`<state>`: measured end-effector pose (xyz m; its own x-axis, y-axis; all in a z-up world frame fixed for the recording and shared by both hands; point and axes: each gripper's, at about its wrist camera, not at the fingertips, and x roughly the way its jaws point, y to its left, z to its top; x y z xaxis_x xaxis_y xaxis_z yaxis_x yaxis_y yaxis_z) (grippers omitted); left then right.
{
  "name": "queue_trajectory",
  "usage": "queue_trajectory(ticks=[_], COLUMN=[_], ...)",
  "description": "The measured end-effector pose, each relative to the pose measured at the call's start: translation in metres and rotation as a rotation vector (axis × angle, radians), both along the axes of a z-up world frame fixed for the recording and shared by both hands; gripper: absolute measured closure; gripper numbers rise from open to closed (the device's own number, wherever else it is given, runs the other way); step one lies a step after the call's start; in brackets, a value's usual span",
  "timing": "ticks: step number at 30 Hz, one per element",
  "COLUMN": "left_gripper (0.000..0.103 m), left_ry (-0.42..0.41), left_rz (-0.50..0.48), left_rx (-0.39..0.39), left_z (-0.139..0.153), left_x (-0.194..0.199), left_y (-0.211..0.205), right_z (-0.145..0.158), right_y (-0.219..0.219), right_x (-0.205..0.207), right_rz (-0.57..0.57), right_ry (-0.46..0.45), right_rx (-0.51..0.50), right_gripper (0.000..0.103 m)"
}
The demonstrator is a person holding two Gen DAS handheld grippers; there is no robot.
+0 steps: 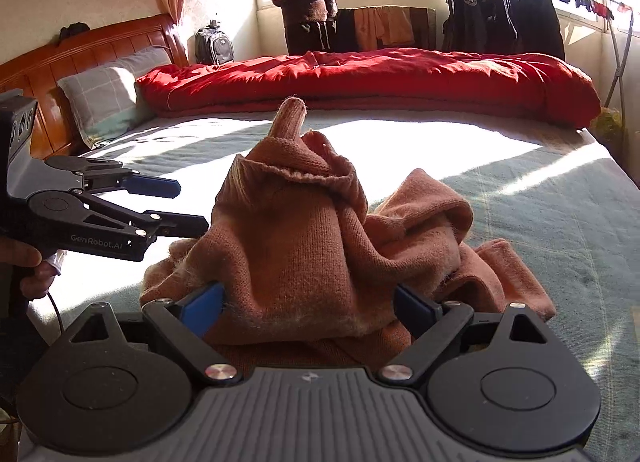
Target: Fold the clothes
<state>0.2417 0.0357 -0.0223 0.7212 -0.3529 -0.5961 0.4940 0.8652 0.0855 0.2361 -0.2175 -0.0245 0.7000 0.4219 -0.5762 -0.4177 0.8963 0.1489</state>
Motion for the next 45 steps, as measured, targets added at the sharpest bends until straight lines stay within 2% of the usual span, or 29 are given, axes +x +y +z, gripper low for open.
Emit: queue_trajectory(ticks=[2, 4, 6, 8, 13, 17, 19, 21, 23, 25, 27, 28, 30, 31, 32, 33, 40, 43, 45], left_gripper=[0.037, 0.038, 0.045, 0.059, 0.059, 0.058, 0.059, 0.066, 0.082, 0.089, 0.092, 0.096, 0.097, 0.098, 0.103, 0.103, 0.101, 0.099, 0.096], left_ry=[0.006, 0.006, 0.003, -0.009, -0.090, -0.067, -0.066, -0.075, -0.091, -0.099, -0.107, -0.111, -0.119, -0.126, -0.149, -0.160, -0.008, 0.023, 0.048], left_rz=[-0.062, -0.120, -0.156, -0.194, -0.261, -0.340, -0.330, -0.306, -0.262, -0.217, -0.172, -0.150, -0.105, -0.076, -0.025, 0.017, 0.139, 0.083, 0.047], left_rx=[0.020, 0.075, 0.147, 0.200, 0.387, 0.420, 0.416, 0.399, 0.370, 0.333, 0.297, 0.279, 0.245, 0.245, 0.264, 0.269, 0.070, 0.066, 0.043], left_z=[0.000, -0.002, -0.006, -0.007, -0.011, -0.016, -0.014, -0.012, -0.009, -0.003, 0.003, 0.006, 0.012, 0.015, 0.017, 0.018, 0.027, 0.021, 0.017], left_x=[-0.013, -0.021, -0.024, -0.027, -0.028, -0.018, -0.016, -0.016, -0.018, -0.019, -0.019, -0.019, -0.019, -0.018, -0.016, -0.014, 0.003, -0.006, -0.012], left_y=[-0.003, -0.013, -0.026, -0.039, -0.071, -0.088, -0.088, -0.085, -0.078, -0.068, -0.058, -0.053, -0.043, -0.039, -0.034, -0.028, 0.029, 0.020, 0.016], right_z=[0.003, 0.006, 0.008, 0.009, 0.012, 0.013, 0.011, 0.010, 0.008, 0.007, 0.006, 0.006, 0.006, 0.006, 0.005, 0.005, 0.008, 0.009, 0.012], right_y=[-0.008, -0.013, -0.012, -0.011, -0.008, -0.007, -0.007, -0.008, -0.011, -0.016, -0.021, -0.023, -0.026, -0.027, -0.027, -0.027, -0.027, -0.020, -0.015], right_x=[-0.007, -0.011, -0.014, -0.017, -0.024, -0.028, -0.030, -0.032, -0.033, -0.034, -0.035, -0.035, -0.035, -0.035, -0.035, -0.034, -0.024, -0.014, -0.005], right_rz=[-0.012, -0.023, -0.023, -0.020, -0.013, -0.011, -0.013, -0.019, -0.031, -0.045, -0.060, -0.065, -0.071, -0.072, -0.071, -0.071, -0.042, -0.007, 0.014], right_ry=[-0.008, -0.018, -0.024, -0.029, -0.042, -0.045, -0.045, -0.047, -0.050, -0.051, -0.052, -0.054, -0.060, -0.063, -0.067, -0.069, -0.076, -0.073, -0.076], right_rx=[0.012, 0.018, 0.020, 0.021, 0.022, 0.027, 0.023, 0.007, -0.008, -0.015, -0.019, -0.021, -0.025, -0.031, -0.039, -0.045, -0.036, -0.029, -0.023], right_gripper=[0.009, 0.009, 0.009, 0.009, 0.009, 0.009, 0.009, 0.009, 0.009, 0.009, 0.009, 0.009, 0.009, 0.009, 0.009, 0.009, 0.012, 0.025, 0.026])
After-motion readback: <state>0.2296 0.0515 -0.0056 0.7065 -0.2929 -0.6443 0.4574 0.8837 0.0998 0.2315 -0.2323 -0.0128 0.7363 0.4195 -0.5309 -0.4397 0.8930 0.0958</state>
